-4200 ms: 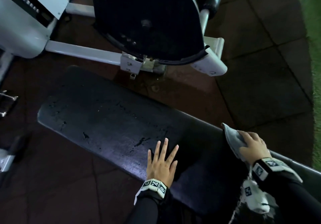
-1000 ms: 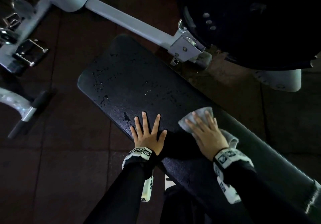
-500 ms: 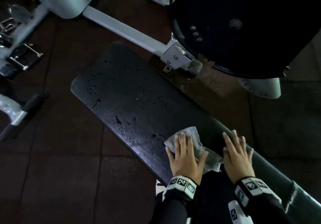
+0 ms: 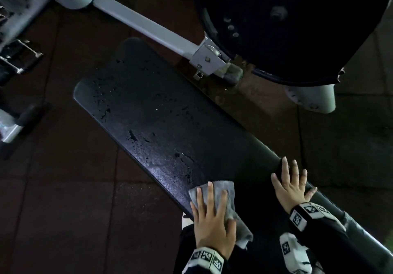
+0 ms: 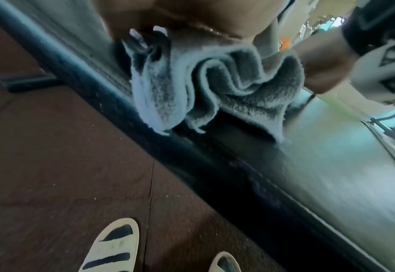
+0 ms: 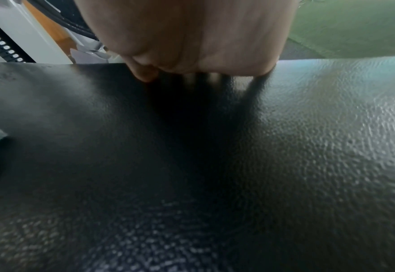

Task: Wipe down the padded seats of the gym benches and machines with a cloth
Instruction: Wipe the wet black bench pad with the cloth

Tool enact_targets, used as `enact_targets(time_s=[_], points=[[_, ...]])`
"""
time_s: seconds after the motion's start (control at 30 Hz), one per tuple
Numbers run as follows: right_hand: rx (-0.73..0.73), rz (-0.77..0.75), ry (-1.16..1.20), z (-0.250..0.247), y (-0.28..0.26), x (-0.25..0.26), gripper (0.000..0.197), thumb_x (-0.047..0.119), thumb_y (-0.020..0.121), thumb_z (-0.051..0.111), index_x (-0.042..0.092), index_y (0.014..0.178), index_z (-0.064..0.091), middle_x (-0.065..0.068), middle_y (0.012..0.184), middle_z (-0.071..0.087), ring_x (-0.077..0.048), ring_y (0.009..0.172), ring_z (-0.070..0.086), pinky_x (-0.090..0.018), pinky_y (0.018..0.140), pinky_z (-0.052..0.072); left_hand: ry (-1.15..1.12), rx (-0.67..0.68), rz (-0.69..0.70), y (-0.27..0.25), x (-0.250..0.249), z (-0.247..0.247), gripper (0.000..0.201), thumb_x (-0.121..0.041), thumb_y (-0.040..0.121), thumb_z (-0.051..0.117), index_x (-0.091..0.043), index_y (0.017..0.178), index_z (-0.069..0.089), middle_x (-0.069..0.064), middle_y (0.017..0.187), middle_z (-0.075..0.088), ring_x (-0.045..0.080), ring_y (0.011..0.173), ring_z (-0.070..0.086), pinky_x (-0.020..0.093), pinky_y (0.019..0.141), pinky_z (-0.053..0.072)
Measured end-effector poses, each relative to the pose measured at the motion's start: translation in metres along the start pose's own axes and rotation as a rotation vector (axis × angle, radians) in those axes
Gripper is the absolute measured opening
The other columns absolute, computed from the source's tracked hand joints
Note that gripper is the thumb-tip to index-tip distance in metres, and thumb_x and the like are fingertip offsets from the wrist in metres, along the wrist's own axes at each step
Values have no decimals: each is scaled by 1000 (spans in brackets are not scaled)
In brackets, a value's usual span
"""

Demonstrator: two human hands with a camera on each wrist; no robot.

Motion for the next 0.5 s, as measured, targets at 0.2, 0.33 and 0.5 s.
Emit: enact_targets(time_s=[0.2,0.33,0.5], points=[[34,18,1,2,1,2,66,67,88,19,54,134,-26,18,148,-34,-14,137,-33,-52,108,-22,20,-38,-17,30,-15,-8,67,-70,90,33,-42,150,21,6,160,16,38,145,11,55,113,6],[44,33,17,2,1,4,66,65,90,23,53,138,-21,19,149,-31,-13,138,-30,-53,108,-21,-10,-118,6,83,-2,-37,60,-64,91,36,-48,147,23,3,161,10,35,146,7,56,115,13],[41,48,20,1,2,4,65,63,91,25,52,139,-18,19,150,-29,-13,139,-28,-53,108,-20,19,-89,-224,130,71,-83,62,-67,84,1,-52,140,-21,-3,155,-26,27,140,-25,54,118,0]])
Point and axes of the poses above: each hand's wrist, its own y-axis towards the middle knuckle, its own z-axis out of the palm, x = y × z, the point moved 6 cm from there along y, towards the middle knuckle
